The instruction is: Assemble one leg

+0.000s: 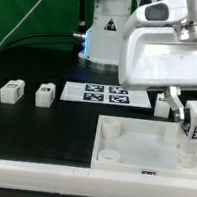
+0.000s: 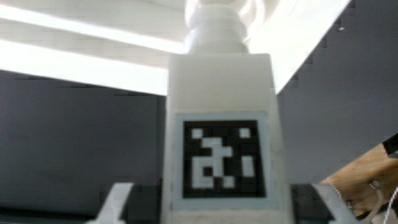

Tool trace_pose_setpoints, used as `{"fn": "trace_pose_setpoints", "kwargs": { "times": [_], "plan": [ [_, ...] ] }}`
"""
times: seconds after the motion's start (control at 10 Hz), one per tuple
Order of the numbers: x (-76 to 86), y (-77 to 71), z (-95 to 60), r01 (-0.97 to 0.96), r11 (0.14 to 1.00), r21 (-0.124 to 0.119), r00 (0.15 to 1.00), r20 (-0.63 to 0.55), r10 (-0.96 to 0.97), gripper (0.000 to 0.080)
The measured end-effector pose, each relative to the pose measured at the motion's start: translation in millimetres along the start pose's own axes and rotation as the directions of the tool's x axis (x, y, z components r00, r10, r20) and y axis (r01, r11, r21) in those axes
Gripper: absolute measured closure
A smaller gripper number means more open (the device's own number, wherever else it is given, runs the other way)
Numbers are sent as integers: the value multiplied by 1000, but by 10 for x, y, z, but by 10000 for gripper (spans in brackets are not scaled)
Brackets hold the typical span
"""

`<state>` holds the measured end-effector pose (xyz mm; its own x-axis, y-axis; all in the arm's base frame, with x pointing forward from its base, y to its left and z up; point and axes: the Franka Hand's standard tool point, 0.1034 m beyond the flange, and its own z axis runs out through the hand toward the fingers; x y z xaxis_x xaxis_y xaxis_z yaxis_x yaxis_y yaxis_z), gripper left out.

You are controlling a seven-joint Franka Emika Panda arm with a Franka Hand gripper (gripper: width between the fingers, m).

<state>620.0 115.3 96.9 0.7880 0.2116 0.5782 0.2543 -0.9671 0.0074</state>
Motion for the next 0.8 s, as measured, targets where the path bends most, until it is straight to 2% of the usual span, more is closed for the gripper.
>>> {"fn": "trace_pose_setpoints", "kwargs": {
  "times": [0.2, 0.8],
  "plan": [
    [-18, -56, 44, 5, 1000, 6, 1000, 4, -5, 507],
    [-129, -51, 105, 6, 1000, 4, 1000, 7, -6, 507]
  ]
}}
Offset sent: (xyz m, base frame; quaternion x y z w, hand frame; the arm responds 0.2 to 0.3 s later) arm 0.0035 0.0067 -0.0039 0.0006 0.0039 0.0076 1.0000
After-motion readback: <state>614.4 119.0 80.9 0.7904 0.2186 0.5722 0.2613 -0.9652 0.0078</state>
